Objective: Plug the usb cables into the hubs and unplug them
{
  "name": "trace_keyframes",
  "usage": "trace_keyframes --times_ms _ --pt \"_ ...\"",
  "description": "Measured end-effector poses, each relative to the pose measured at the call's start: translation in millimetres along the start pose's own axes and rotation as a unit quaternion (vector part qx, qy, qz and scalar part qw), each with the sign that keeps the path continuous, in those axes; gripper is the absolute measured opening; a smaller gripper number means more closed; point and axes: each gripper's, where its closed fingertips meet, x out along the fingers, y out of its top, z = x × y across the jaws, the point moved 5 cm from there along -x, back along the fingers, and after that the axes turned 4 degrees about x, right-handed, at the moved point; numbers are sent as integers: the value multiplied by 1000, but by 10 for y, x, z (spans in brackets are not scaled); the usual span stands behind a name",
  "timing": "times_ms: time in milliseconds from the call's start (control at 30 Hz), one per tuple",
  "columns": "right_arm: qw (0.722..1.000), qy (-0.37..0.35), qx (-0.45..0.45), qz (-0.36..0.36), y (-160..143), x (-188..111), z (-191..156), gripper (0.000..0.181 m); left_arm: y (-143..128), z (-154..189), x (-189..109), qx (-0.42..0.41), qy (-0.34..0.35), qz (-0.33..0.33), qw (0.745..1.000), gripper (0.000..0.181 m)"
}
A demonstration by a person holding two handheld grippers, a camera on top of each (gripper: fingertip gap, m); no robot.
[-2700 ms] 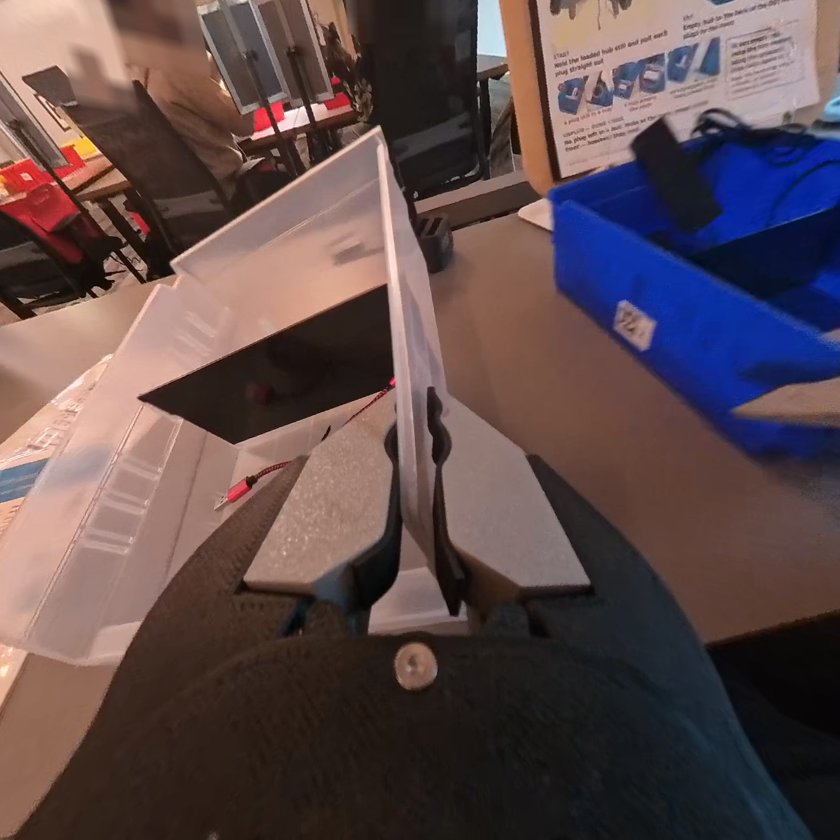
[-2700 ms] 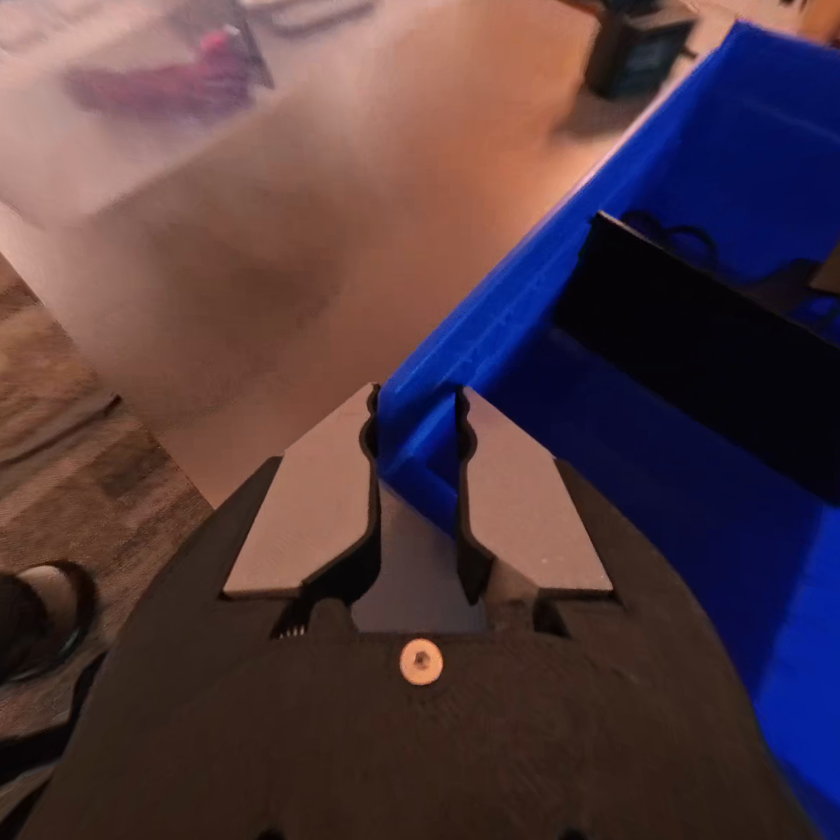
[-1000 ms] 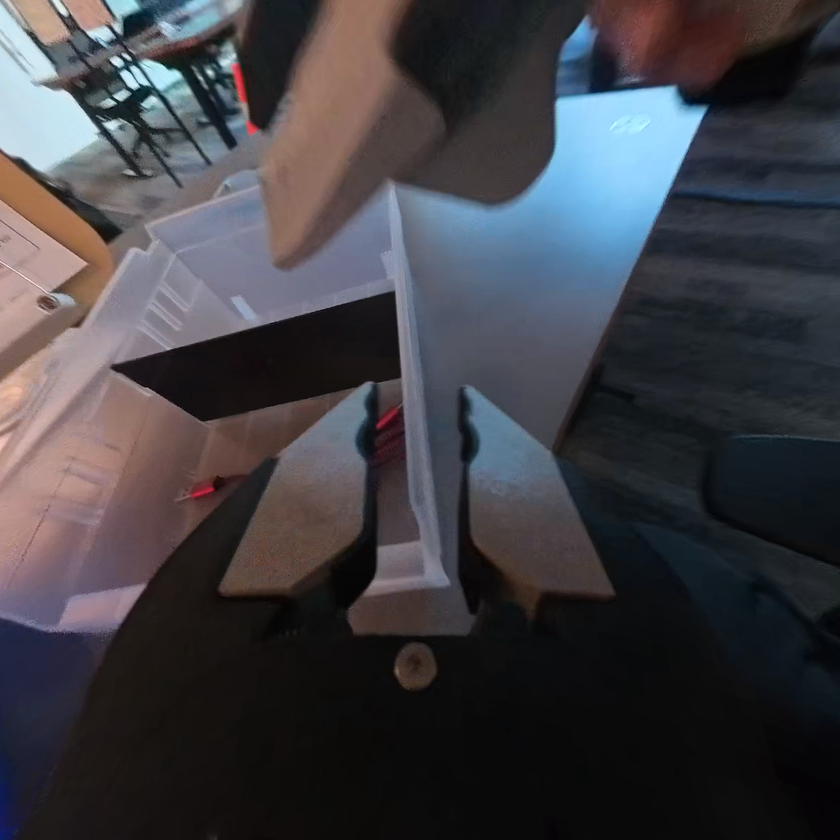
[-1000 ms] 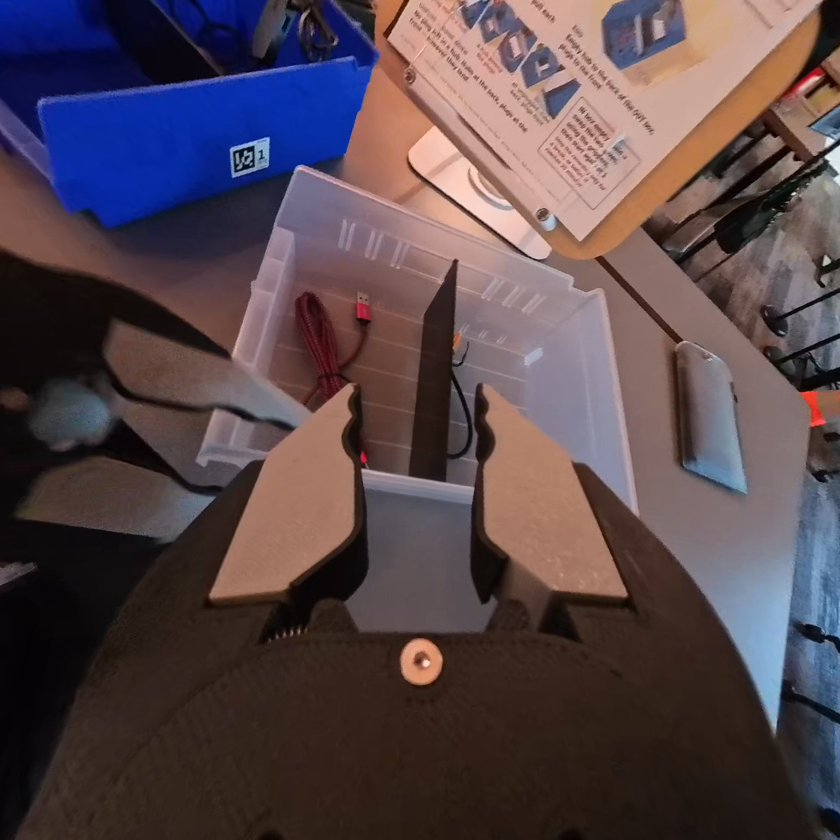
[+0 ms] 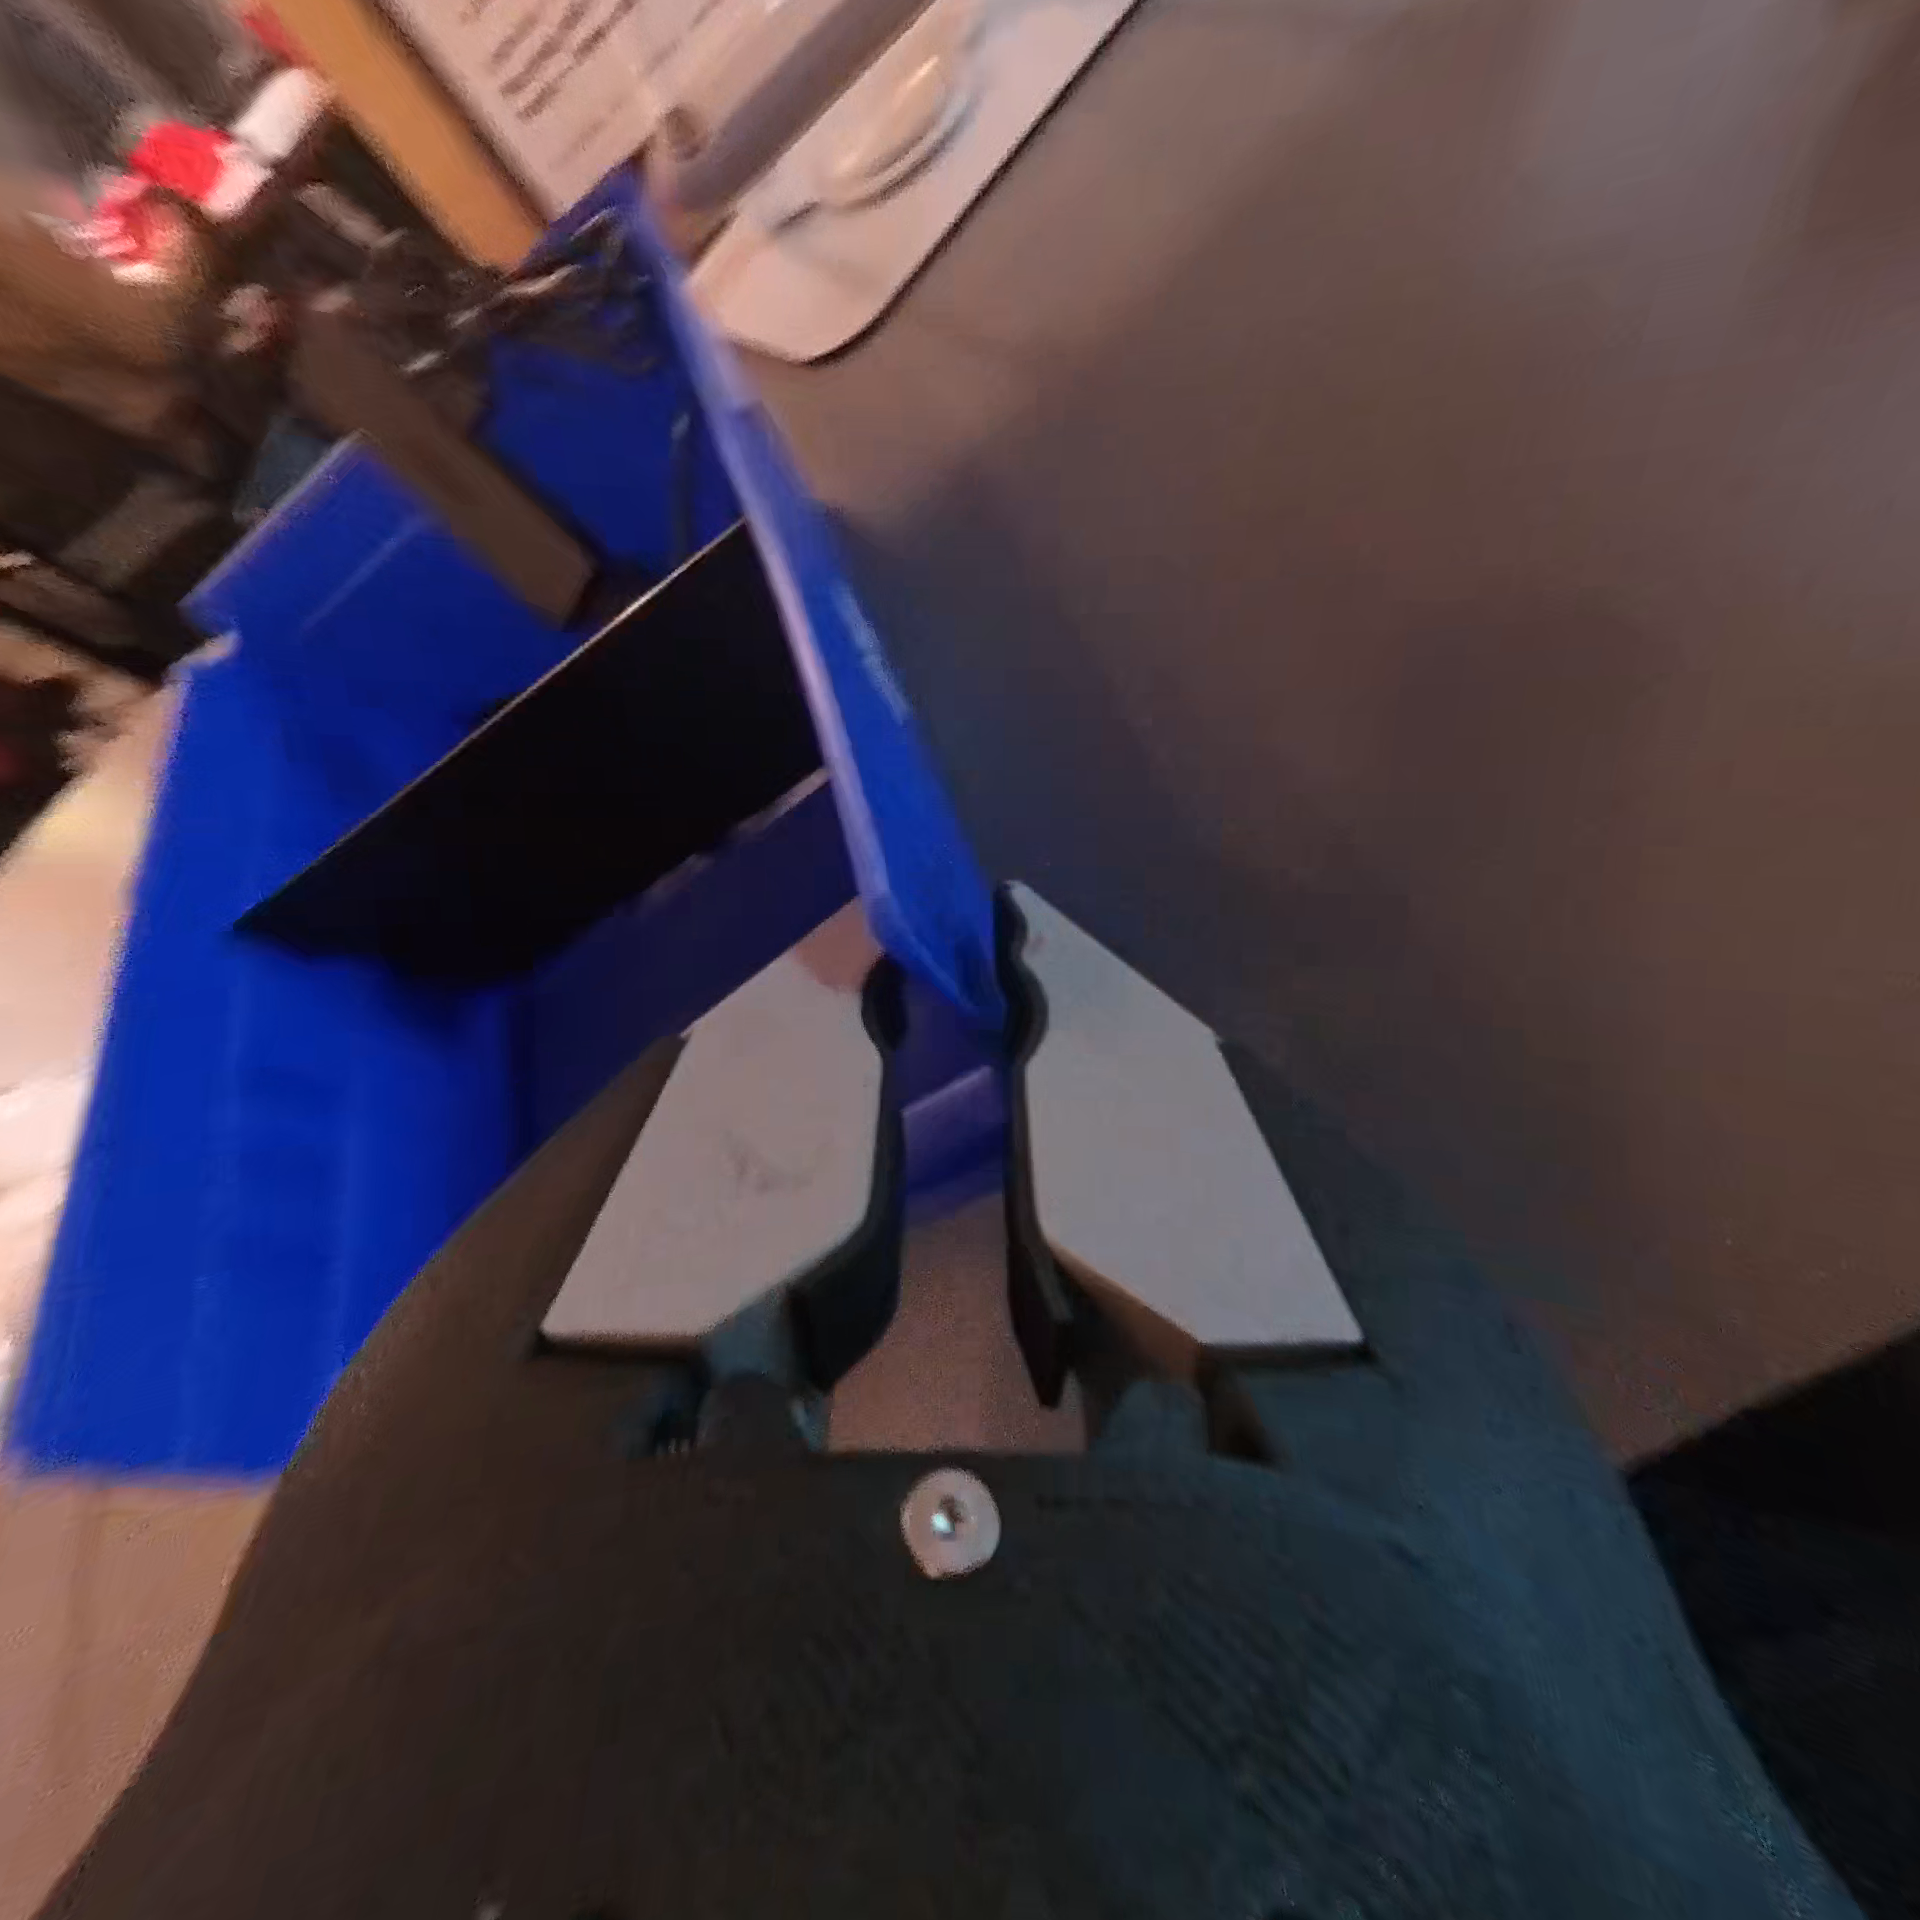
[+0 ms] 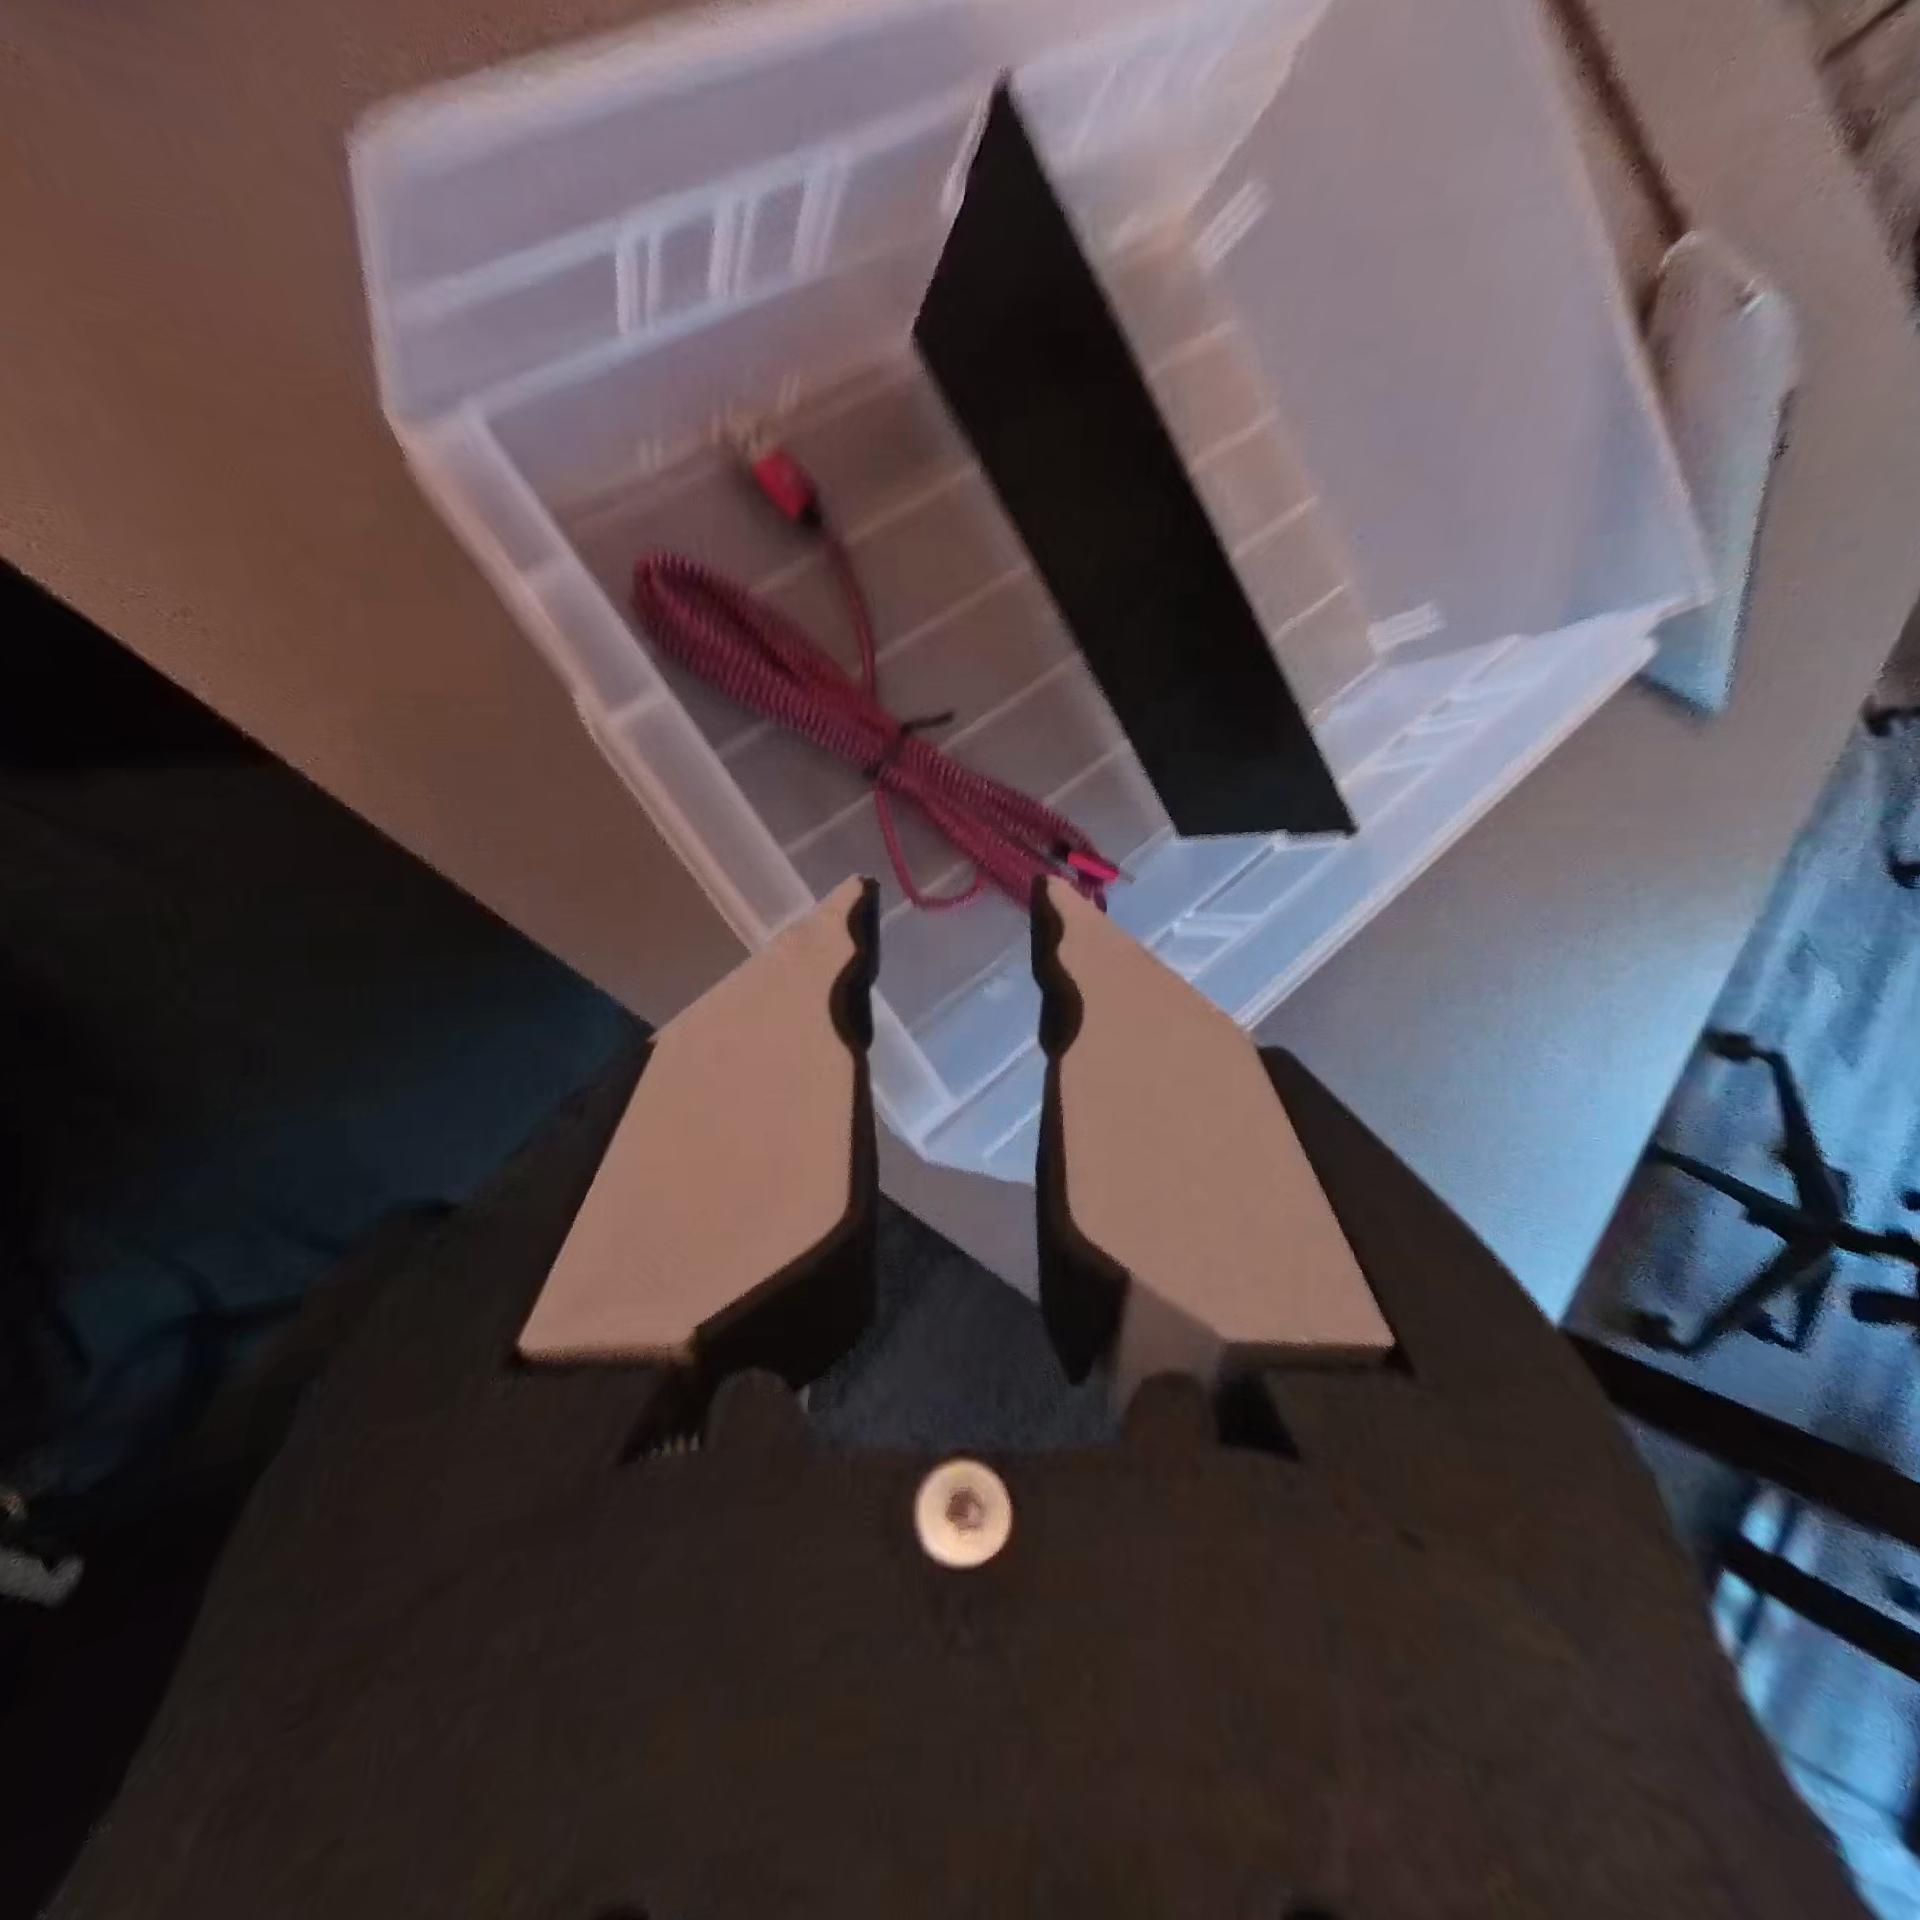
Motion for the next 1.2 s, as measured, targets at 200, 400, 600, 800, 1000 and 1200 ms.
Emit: trace_keyframes --times_ms 200,400,600,800,1000,1200 --pt "997 17 6 74 251 -96 -51 23 -532 -575 -104 -116 4 -3 993 6" --pt "998 23 -19 61 346 -3 -184 24 -776 -811 -197 -153 56 -20 986 5" --pt "986 63 15 150 752 -78 -366 32 -601 -620 -137 -106 27 -43 993 28" --pt "978 100 -31 181 1267 299 -995 30 -515 -572 -134 -99 18 -45 994 38" --pt "994 -32 -72 70 1205 776 -992 31 -634 -642 -149 -123 1 -25 992 15" --pt "995 -50 -64 51 1128 823 -878 25 -735 -678 -172 -159 -32 -22 986 24"
